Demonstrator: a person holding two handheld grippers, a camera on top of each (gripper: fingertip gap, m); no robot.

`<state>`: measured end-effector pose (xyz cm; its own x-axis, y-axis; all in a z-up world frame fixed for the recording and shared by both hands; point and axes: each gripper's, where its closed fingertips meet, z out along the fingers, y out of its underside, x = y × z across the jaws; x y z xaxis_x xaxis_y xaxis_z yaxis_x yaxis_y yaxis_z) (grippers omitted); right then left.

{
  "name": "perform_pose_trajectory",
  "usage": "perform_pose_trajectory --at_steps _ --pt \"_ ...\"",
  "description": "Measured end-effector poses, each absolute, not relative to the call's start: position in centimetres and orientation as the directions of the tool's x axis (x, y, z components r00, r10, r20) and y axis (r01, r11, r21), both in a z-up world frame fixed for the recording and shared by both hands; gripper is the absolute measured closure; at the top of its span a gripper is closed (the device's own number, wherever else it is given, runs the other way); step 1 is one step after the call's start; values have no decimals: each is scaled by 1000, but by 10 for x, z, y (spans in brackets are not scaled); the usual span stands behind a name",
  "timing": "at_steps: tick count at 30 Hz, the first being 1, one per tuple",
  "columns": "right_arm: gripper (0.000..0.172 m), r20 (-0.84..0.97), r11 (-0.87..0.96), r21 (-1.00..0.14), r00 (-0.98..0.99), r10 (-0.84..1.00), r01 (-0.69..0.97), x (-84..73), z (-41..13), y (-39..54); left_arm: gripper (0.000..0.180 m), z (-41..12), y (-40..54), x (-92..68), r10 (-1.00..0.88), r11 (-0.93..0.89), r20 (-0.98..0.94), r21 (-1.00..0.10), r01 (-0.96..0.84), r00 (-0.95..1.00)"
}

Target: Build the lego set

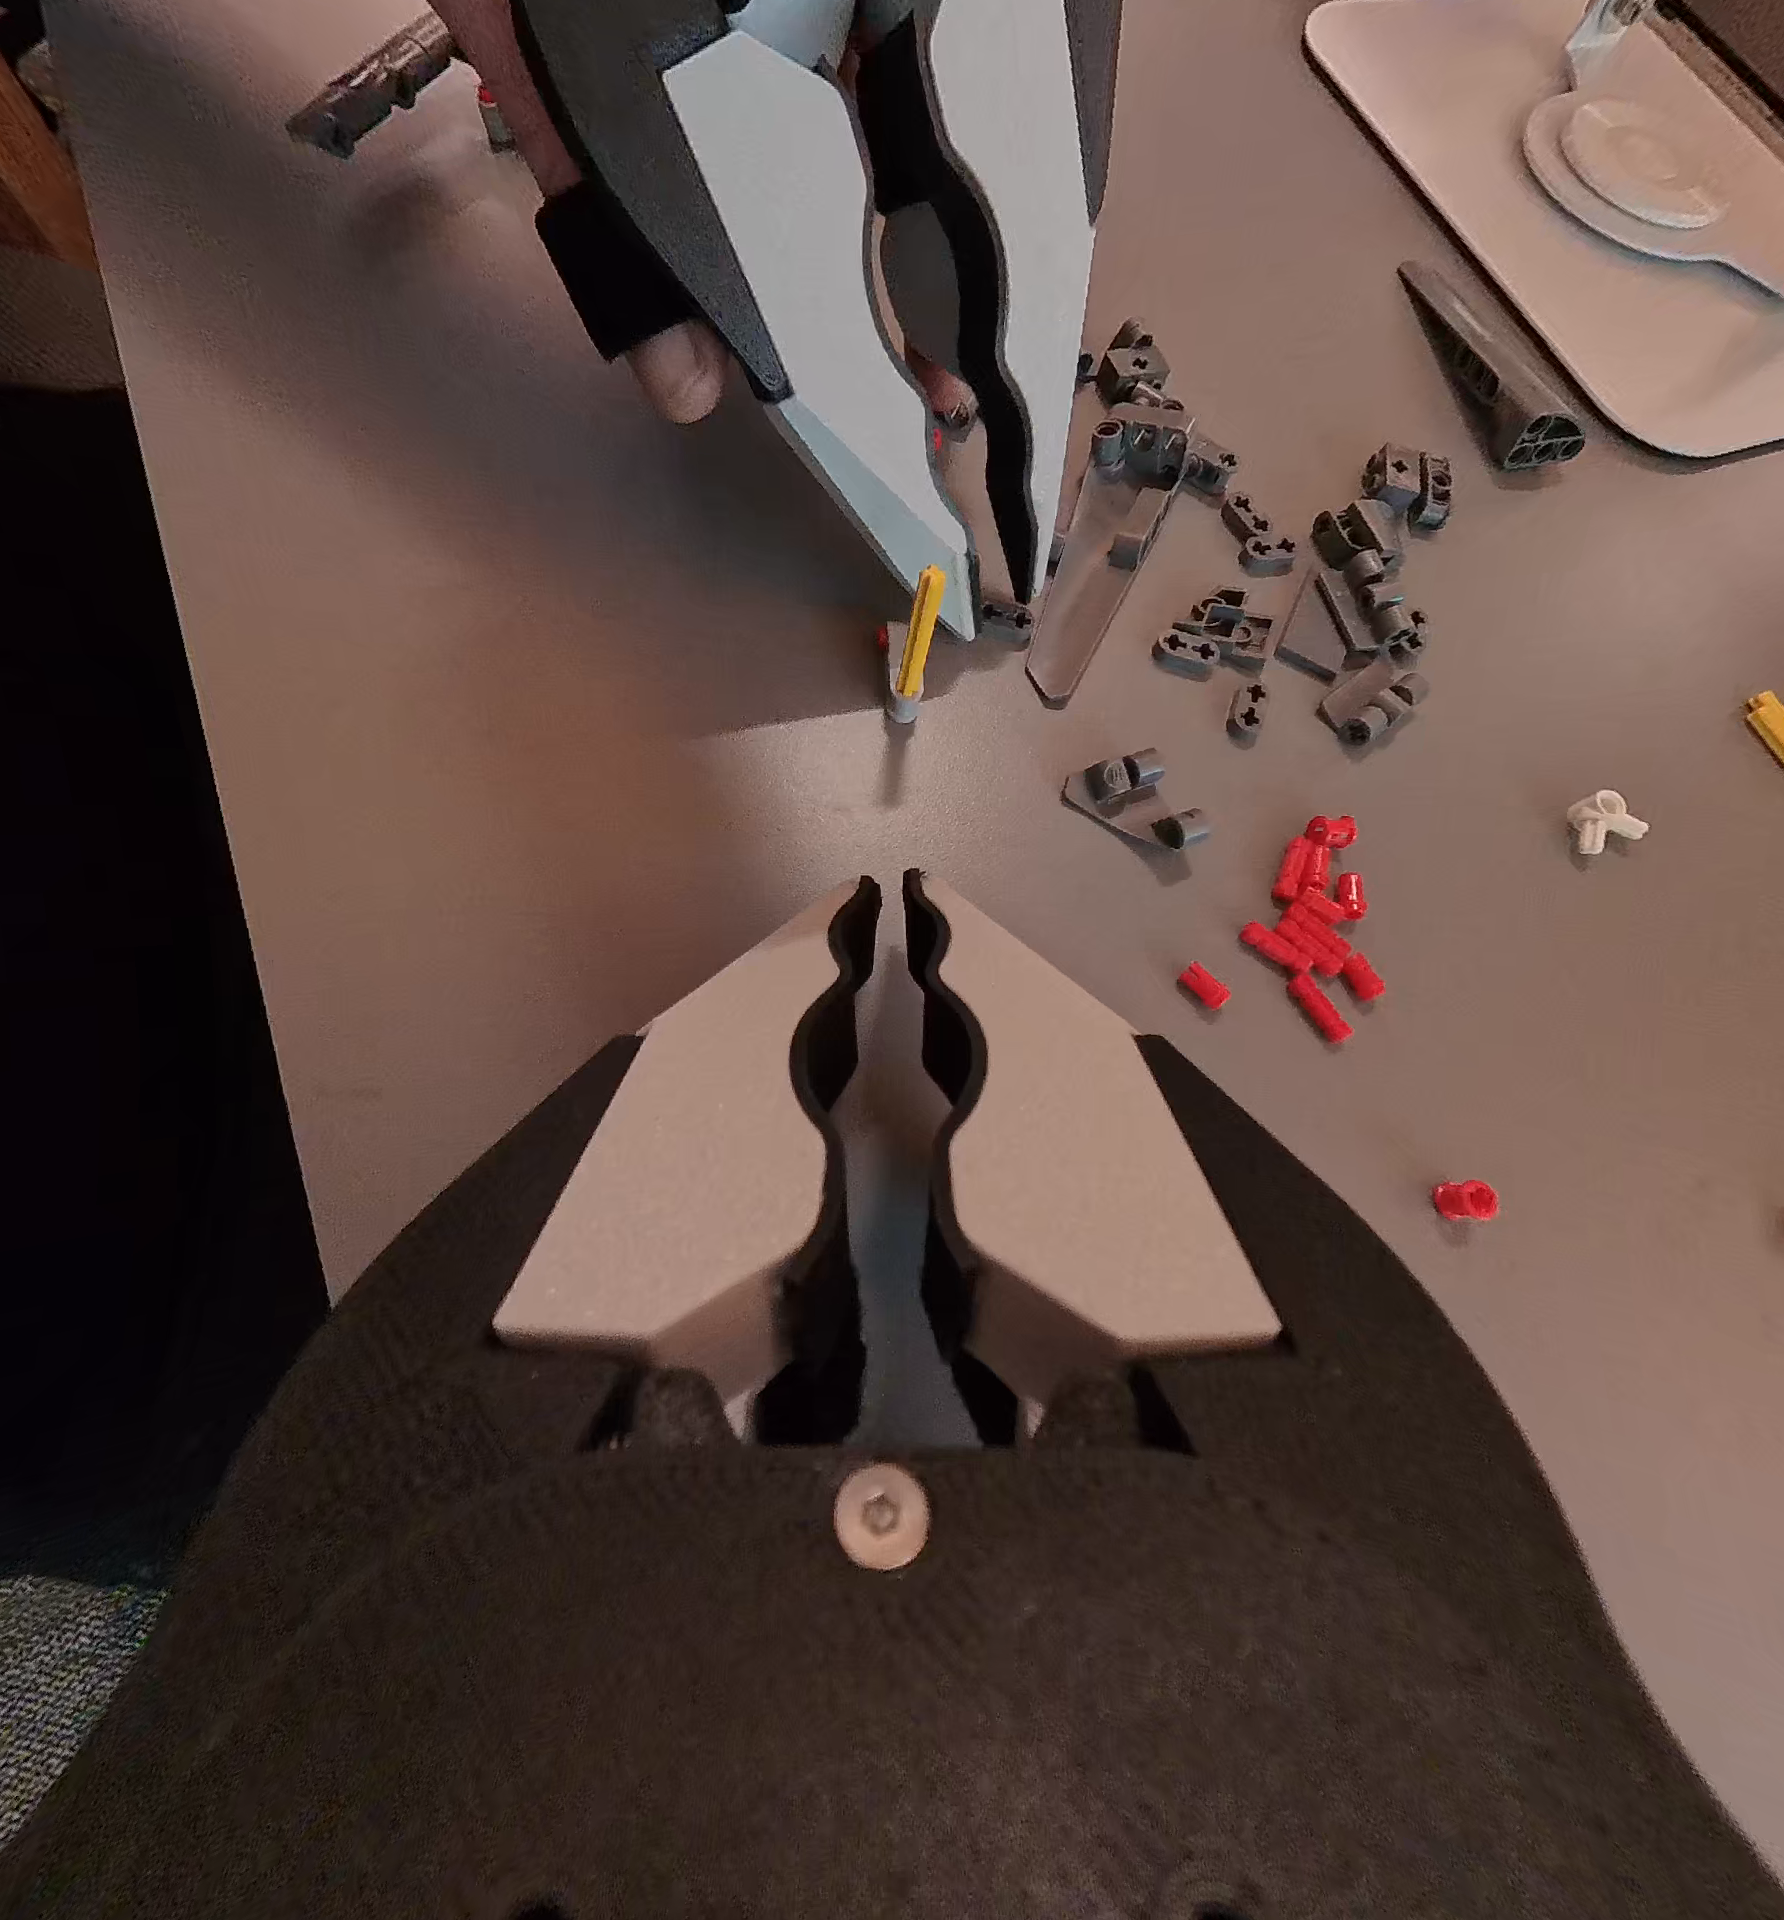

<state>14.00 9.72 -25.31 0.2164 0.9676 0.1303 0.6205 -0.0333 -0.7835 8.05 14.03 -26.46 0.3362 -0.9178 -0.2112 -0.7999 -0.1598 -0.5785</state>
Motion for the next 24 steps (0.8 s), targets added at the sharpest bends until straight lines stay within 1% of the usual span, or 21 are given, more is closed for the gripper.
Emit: perform_pose_trajectory --at_steps 2,10,18,22,24 --pt "169 130 -32 -781 213 968 624 140 -254 97 171 -265 140 82 -916 -165 -209 -579 -798 342" --pt "171 131 -27 -783 207 969 621 140 -253 96 174 -265 140 84 -925 -140 -213 -581 -802 315" --pt "172 123 -39 -799 226 966 600 142 -249 100 174 -260 139 83 -932 -28 -279 -579 -815 231" --pt "172 129 -35 -817 242 962 575 142 -242 104 175 -245 138 80 -940 27 -288 -599 -800 184" --pt "172 147 -19 -831 252 956 556 140 -234 106 175 -235 132 82 -950 81 -285 -618 -782 126"
